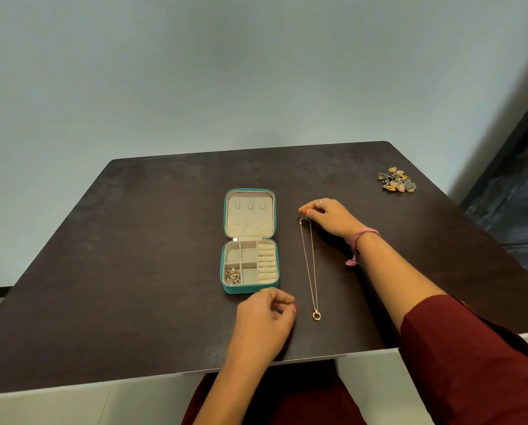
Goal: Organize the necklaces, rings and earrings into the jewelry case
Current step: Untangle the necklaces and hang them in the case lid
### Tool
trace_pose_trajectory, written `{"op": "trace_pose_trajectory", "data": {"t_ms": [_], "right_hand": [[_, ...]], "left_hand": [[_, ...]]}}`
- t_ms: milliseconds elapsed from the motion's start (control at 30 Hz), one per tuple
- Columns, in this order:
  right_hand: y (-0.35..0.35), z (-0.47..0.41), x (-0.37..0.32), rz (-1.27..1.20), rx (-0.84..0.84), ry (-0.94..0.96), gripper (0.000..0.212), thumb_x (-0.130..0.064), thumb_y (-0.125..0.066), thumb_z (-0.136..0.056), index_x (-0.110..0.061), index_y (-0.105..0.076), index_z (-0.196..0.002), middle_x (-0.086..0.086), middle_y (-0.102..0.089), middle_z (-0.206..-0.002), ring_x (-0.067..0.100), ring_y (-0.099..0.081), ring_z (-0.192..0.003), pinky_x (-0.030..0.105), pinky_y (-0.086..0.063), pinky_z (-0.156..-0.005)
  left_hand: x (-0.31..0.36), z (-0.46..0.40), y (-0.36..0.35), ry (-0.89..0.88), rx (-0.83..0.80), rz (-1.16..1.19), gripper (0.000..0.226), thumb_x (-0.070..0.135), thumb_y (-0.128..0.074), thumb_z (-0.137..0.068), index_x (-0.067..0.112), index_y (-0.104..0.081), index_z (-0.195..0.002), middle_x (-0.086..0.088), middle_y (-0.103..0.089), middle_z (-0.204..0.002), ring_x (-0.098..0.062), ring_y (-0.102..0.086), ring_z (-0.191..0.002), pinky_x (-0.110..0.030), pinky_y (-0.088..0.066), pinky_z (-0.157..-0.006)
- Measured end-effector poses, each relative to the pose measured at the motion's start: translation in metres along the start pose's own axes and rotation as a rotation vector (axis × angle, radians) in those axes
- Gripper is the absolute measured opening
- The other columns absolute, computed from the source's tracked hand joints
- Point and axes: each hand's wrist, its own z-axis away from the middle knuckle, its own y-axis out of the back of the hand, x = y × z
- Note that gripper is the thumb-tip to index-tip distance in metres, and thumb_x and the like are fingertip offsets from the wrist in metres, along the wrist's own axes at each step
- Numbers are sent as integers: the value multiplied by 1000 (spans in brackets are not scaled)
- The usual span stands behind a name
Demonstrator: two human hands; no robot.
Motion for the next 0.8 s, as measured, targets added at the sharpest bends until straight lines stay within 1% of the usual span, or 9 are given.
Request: {"op": "trace_pose_trajectory", "data": {"t_ms": [67, 133, 200, 300, 400, 500, 600, 700, 800], "right_hand": [[4, 3, -3, -53, 25, -10, 25, -17, -49, -98, -13, -64, -117, 3, -63, -118, 13, -57, -107, 20, -41, -88], [7, 8, -10, -102, 70, 7, 23, -17, -52, -97, -14, -64, -116, 1, -62, -114, 10, -56, -101, 14, -40, -81], [9, 16, -22, -145, 106, 51, 21, -18, -55, -95, -16, -65, -113, -3, -62, -109, 6, -56, -95, 10, -41, -74], [11, 32, -43, -168, 86, 91, 19, -19, -57, -94, -20, -66, -110, -8, -62, -100, 2, -57, -89, 10, -41, -70], [11, 48, -60, -159, -17, 108, 17, -19, -58, -93, -22, -67, -107, -9, -64, -94, 5, -61, -86, 16, -47, -73], [2, 60, -74, -55, -168, 180, 16, -18, -62, -91, -20, -70, -104, -9, -66, -94, 4, -61, -82, 20, -49, -78], [-14, 69, -88, 16, -262, 246, 15, -22, -64, -89, -21, -72, -102, -11, -68, -94, -1, -59, -81, 16, -48, -75], [-33, 74, -100, 77, -283, 298, 12, -22, -63, -89, -23, -72, -98, -17, -65, -85, -12, -54, -67, 6, -41, -65], [-50, 74, -109, 191, -306, 331, 14, -24, -62, -88, -24, -72, -98, -15, -64, -88, -7, -55, -70, 11, -42, -69]], "left_hand": [[-4, 0, 14, -77, 112, 36, 15, 10, -67, -82, 25, -65, -79, 8, -63, -71, 3, -52, -57, -6, -40, -58], [-10, -2, 28, -165, 249, 30, 17, 10, -69, -82, 27, -65, -83, 9, -61, -81, 0, -55, -67, -9, -41, -61], [-20, -6, 39, -194, 337, -55, 19, 18, -69, -83, 31, -60, -93, 14, -53, -96, -3, -54, -85, -15, -43, -70], [-39, -13, 50, -134, 316, -119, 35, 31, -71, -81, 34, -50, -109, 16, -43, -109, -3, -43, -106, -20, -38, -87], [-52, -16, 53, -129, 251, -190, 48, 46, -71, -76, 36, -48, -116, 19, -42, -112, -1, -40, -108, -27, -35, -97], [-55, -17, 50, -117, 272, -242, 53, 58, -67, -73, 33, -50, -117, 20, -45, -111, -2, -40, -106, -28, -33, -95], [-54, -19, 47, -113, 309, -231, 49, 58, -66, -75, 32, -53, -113, 21, -46, -108, -1, -40, -103, -29, -35, -94], [-55, -19, 47, -118, 325, -200, 47, 58, -67, -74, 32, -55, -111, 20, -49, -106, -1, -44, -102, -33, -41, -94], [-56, -17, 48, -134, 352, -165, 45, 57, -68, -73, 30, -58, -108, 17, -51, -102, -3, -50, -99, -38, -48, -89]]}}
